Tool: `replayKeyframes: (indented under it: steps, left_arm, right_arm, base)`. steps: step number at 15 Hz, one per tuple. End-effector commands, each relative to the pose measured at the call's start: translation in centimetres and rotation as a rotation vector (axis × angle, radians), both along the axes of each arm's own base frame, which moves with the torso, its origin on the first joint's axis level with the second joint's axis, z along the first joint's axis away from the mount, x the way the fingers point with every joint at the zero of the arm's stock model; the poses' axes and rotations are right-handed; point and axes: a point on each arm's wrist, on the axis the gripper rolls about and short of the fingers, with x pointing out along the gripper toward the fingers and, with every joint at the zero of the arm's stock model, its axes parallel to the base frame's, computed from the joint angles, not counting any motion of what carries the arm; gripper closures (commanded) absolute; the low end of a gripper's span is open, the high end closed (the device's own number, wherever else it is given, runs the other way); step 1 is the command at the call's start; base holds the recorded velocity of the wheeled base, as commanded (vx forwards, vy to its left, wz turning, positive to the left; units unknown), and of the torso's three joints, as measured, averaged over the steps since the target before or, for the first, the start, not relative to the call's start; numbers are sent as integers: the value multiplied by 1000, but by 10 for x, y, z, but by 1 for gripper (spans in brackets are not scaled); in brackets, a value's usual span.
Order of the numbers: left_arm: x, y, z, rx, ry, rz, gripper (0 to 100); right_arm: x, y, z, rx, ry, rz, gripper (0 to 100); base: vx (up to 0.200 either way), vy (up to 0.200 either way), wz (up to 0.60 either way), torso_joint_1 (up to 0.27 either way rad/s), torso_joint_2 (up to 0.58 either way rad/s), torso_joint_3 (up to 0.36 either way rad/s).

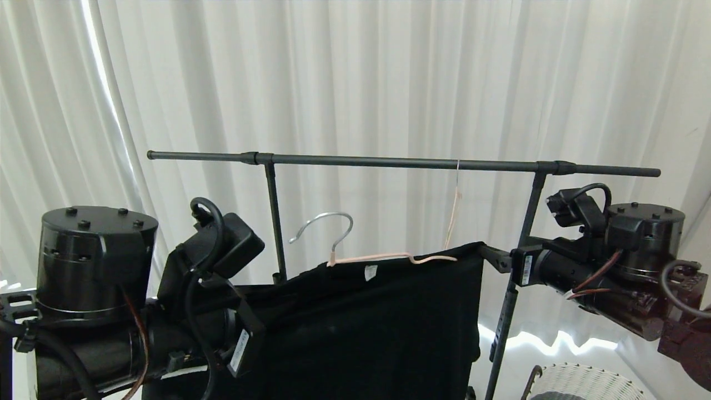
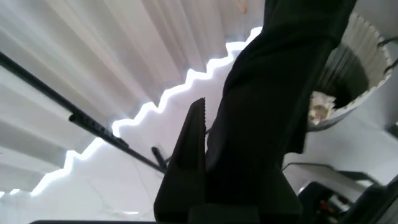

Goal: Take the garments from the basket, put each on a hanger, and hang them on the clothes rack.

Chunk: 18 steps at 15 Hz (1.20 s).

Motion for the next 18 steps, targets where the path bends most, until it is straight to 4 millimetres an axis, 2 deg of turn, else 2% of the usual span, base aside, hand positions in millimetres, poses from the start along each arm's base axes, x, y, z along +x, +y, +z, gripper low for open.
replayKeyframes:
  steps: [1, 3, 6, 12, 15, 16, 18]
  left_arm:
    - [0, 1, -9, 35, 21, 6, 100]
    - [7, -2, -18, 92, 33, 28, 100]
    - [9, -6, -15, 72, 35, 10, 100]
    - [9, -5, -13, 51, 28, 3, 100]
    - [9, -7, -12, 19, 28, -49, 100]
    - [7, -7, -11, 8, 27, -102, 100]
    - [6, -8, -13, 19, 17, -181, 100]
  right_arm:
    - [-6, -2, 10, 19, -27, 24, 0]
    - [-19, -6, 24, 49, -25, 137, 0]
    - [-37, -12, 44, 87, 14, 350, 0]
    - [-40, -8, 45, 76, 23, 414, 0]
    - [-51, 2, 43, -36, -2, 517, 0]
    - [-63, 11, 44, -79, -3, 638, 0]
    - [-75, 31, 50, -129, -12, 768, 0]
  base:
    - [0, 0, 0, 0, 0, 0]
    - [0, 0, 0, 0, 0, 0]
    - [0, 0, 0, 0, 0, 0]
    - [0, 0, 0, 0, 0, 0]
    - [0, 0, 0, 0, 0, 0]
    - [0, 0, 0, 0, 0, 0]
    - [0, 0, 0, 0, 0, 0]
